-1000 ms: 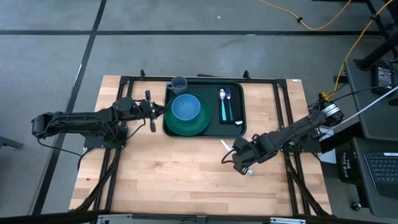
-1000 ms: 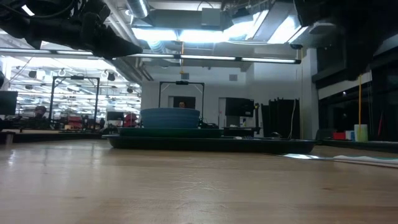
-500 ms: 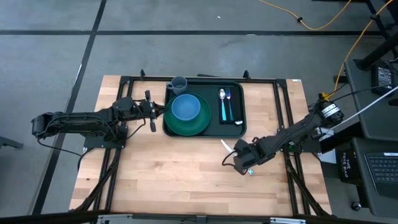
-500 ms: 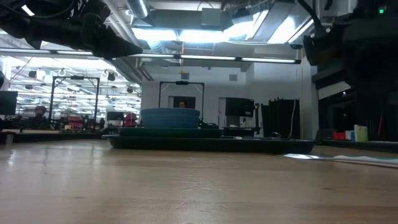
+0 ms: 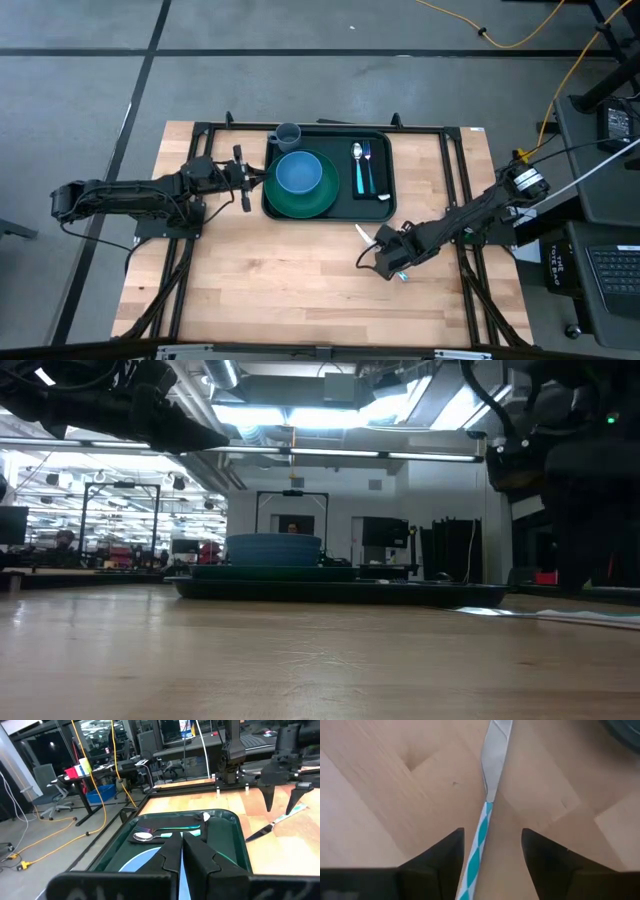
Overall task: Set up tray
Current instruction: Put the white patterned table knife on the black table napkin to the right of the blue fork
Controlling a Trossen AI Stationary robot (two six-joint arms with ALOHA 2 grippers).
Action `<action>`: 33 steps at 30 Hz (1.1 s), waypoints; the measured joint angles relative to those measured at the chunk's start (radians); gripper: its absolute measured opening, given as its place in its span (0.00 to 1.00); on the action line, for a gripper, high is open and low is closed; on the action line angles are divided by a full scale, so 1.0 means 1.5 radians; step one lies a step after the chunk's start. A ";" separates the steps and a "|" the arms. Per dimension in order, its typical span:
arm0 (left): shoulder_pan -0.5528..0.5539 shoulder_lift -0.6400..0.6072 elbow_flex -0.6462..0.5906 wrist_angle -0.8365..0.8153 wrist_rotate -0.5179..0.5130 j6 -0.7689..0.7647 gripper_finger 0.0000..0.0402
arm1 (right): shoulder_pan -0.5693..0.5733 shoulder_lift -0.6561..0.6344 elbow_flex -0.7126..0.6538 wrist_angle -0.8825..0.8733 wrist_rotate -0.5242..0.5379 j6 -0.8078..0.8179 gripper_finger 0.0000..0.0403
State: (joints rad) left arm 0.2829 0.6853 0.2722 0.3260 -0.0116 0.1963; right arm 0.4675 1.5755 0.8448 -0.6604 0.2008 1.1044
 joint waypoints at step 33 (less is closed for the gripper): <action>0.000 0.000 0.000 -0.001 0.001 -0.001 0.03 | -0.044 0.091 0.042 -0.010 -0.039 -0.020 0.12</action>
State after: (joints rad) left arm 0.2829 0.6855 0.2726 0.3252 -0.0109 0.1955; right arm 0.4019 1.7115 0.9077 -0.6754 0.1419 1.0744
